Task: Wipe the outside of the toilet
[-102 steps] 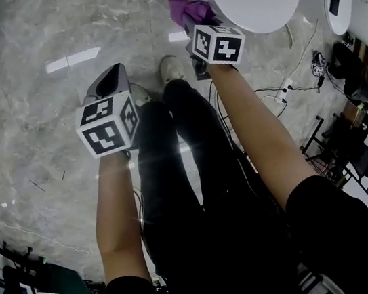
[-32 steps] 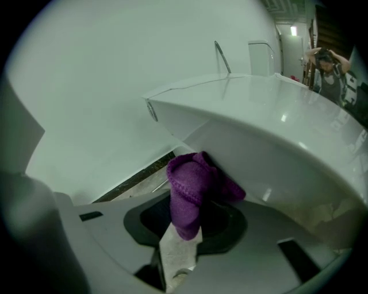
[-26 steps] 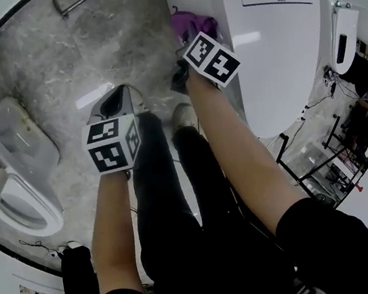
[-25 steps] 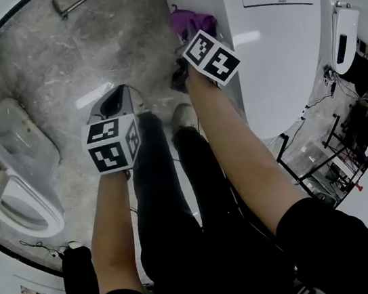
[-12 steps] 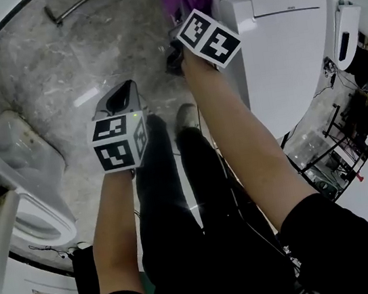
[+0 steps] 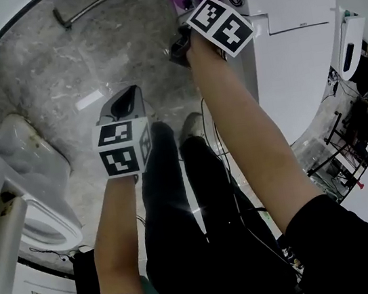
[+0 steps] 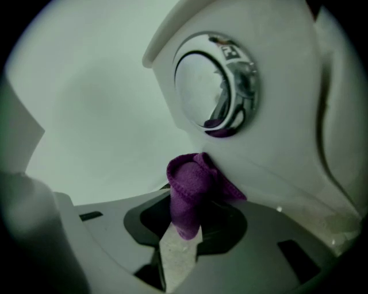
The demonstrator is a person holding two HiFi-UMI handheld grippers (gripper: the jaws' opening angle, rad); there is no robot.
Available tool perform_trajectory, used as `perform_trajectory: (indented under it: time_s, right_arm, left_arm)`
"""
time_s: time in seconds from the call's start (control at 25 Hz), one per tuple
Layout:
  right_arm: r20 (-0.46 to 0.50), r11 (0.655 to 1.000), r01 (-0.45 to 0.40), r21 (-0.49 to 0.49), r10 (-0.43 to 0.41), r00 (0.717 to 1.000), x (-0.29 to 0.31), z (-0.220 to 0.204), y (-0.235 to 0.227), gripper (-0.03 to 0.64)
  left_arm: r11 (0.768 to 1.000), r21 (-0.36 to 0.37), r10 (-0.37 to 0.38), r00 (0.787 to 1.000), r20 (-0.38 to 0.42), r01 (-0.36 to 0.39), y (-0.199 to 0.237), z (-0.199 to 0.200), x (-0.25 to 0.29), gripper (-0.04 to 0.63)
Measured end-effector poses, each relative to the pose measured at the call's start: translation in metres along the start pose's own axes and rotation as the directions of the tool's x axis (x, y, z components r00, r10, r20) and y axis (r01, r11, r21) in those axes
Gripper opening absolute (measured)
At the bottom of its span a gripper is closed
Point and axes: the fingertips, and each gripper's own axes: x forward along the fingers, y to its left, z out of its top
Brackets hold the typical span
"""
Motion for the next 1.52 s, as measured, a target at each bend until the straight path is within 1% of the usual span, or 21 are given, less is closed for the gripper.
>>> perform_trajectory:
  time_s: [0.12,0.2,0.28,0.36,0.44,0.52,0.6,0.68,0.88,1.08,1.24,1.32,1.4,1.52]
  right_arm:
    - [-0.005,1.000,-0.008,-0.007,0.008,1.000,0.004,0.001,0.003,0.110]
    - [-0.009,0.999,-0.032,-0.006,0.032,0.999,0.002,0.000,0.008,0.110]
    - [-0.011,0.997,-0.070,-0.028,0.070,0.998,-0.006,0.001,0.015,0.110]
    - [-0.004,0.990,-0.124,-0.071,0.124,0.992,-0.021,0.004,0.028,0.110]
    - [0.009,0.975,-0.188,-0.120,0.191,0.982,-0.042,0.007,0.043,0.110]
    - [0.016,0.951,-0.251,-0.179,0.258,0.966,-0.072,0.008,0.055,0.110]
    - [0.016,0.927,-0.298,-0.228,0.309,0.951,-0.104,0.011,0.061,0.110]
    - [0.021,0.914,-0.313,-0.258,0.330,0.944,-0.136,0.017,0.057,0.110]
    - [0.071,0.893,-0.302,-0.332,0.343,0.937,-0.204,0.040,0.034,0.110]
    - [0.117,0.868,-0.302,-0.393,0.373,0.921,-0.284,0.072,0.010,0.110]
    - [0.151,0.863,-0.276,-0.424,0.368,0.918,-0.357,0.103,-0.030,0.110]
    - [0.164,0.866,-0.278,-0.416,0.372,0.914,-0.393,0.117,-0.051,0.110]
    - [0.181,0.868,-0.294,-0.400,0.389,0.903,-0.432,0.135,-0.067,0.110]
    - [0.246,0.872,-0.298,-0.387,0.410,0.878,-0.492,0.172,-0.081,0.110]
  left_arm:
    - [1.000,0.001,-0.002,1.000,-0.005,0.002,0.001,-0.003,0.002,0.008]
    - [1.000,0.008,0.001,1.000,-0.003,-0.001,0.000,-0.002,0.001,0.008]
    - [1.000,0.013,0.004,1.000,0.004,-0.004,-0.003,-0.001,-0.001,0.008]
    - [1.000,0.011,0.009,1.000,0.017,-0.009,-0.007,0.003,-0.003,0.008]
    - [1.000,0.004,0.020,0.999,0.041,-0.020,-0.010,0.010,-0.008,0.008]
    - [0.999,0.005,0.033,0.997,0.066,-0.033,-0.018,0.018,-0.018,0.008]
    - [0.998,0.045,0.044,0.994,0.097,-0.048,-0.032,0.029,-0.030,0.008]
    - [0.996,0.072,0.048,0.990,0.131,-0.057,-0.051,0.040,-0.042,0.008]
    - [0.999,0.020,0.039,0.979,0.199,-0.043,-0.093,0.055,-0.070,0.008]
    - [0.998,0.017,0.055,0.965,0.258,-0.062,-0.155,0.052,-0.113,0.008]
    - [0.998,0.026,0.042,0.950,0.310,-0.052,-0.231,0.047,-0.152,0.008]
    - [0.998,0.044,0.035,0.943,0.330,-0.052,-0.268,0.046,-0.171,0.008]
    - [0.995,0.076,0.031,0.934,0.357,-0.062,-0.305,0.052,-0.194,0.008]
    - [0.989,0.130,0.009,0.910,0.414,-0.069,-0.357,0.076,-0.231,0.008]
